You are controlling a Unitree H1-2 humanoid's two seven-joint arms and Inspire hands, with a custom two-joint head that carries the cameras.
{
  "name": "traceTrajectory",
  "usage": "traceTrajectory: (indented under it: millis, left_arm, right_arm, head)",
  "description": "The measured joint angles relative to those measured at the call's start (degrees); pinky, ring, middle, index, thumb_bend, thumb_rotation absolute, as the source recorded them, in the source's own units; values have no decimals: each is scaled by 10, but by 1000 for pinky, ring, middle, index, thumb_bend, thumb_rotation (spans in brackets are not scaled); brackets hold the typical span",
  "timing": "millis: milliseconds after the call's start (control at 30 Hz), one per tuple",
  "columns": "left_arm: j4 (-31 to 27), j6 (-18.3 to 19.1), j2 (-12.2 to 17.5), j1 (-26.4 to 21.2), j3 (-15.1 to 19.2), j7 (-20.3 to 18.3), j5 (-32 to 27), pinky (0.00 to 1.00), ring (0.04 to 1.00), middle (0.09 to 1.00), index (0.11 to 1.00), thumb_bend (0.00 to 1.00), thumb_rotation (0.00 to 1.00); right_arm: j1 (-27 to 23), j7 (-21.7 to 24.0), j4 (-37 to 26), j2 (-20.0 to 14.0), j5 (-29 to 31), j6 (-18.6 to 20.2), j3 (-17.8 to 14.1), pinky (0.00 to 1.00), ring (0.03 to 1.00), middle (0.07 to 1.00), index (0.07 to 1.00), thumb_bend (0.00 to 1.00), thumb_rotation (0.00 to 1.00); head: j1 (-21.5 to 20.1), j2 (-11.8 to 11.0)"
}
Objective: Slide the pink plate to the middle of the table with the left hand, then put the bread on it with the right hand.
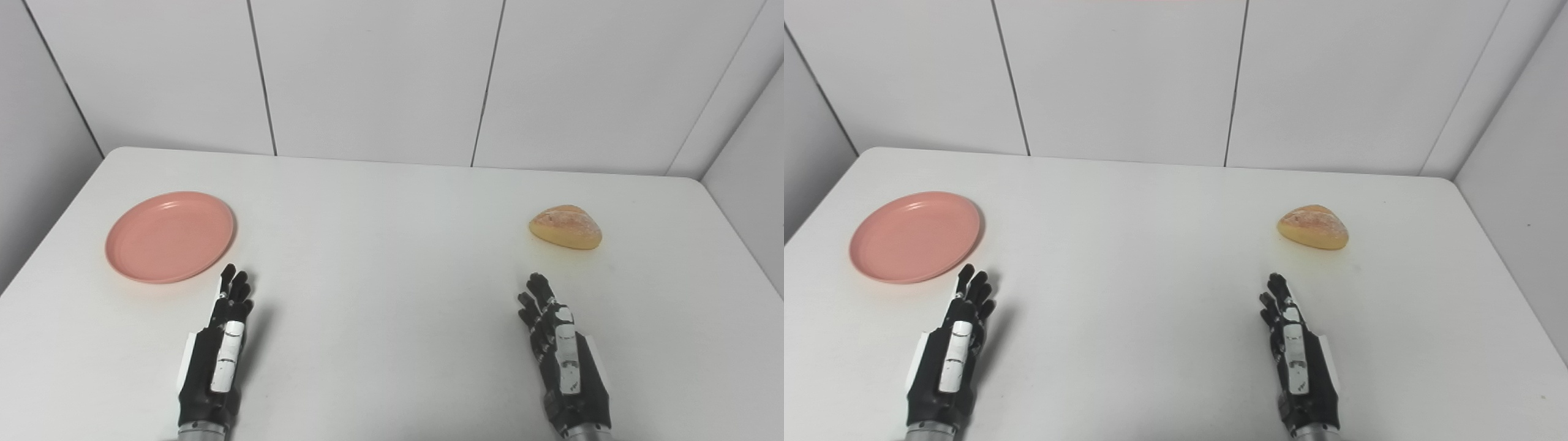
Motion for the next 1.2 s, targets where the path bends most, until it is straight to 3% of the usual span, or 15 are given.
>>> traceTrajectory:
  millis: [167, 300, 500, 800, 1200]
  left_arm:
    - [13, -22, -5, -1, -5, 9, 18, 1000, 984, 986, 1000, 728, 879]
    - [26, -44, -7, -1, -10, 17, 31, 1000, 977, 980, 1000, 709, 883]
    - [37, -66, -8, -1, -17, 22, 47, 985, 952, 966, 1000, 679, 888]
    - [56, -100, -12, -1, -22, 41, 72, 976, 946, 966, 1000, 663, 919]
    - [69, -125, -13, -1, -25, 46, 77, 956, 935, 959, 1000, 627, 885]
  right_arm:
    - [-3, 11, 12, -6, 12, -20, -8, 1000, 966, 973, 953, 828, 982]
    - [-5, 17, 20, -9, 21, -22, -10, 1000, 984, 986, 964, 830, 986]
    - [-7, 27, 29, -14, 34, -24, -13, 1000, 990, 998, 982, 823, 998]
    - [-9, 39, 43, -16, 43, -54, -16, 1000, 997, 1000, 993, 853, 993]
    - [-10, 49, 50, -17, 47, -69, -17, 1000, 1000, 1000, 1000, 844, 1000]
  head:
    - [15, -17]
    - [39, -40]
    - [61, -55]
    - [78, -83]
    - [86, -106]
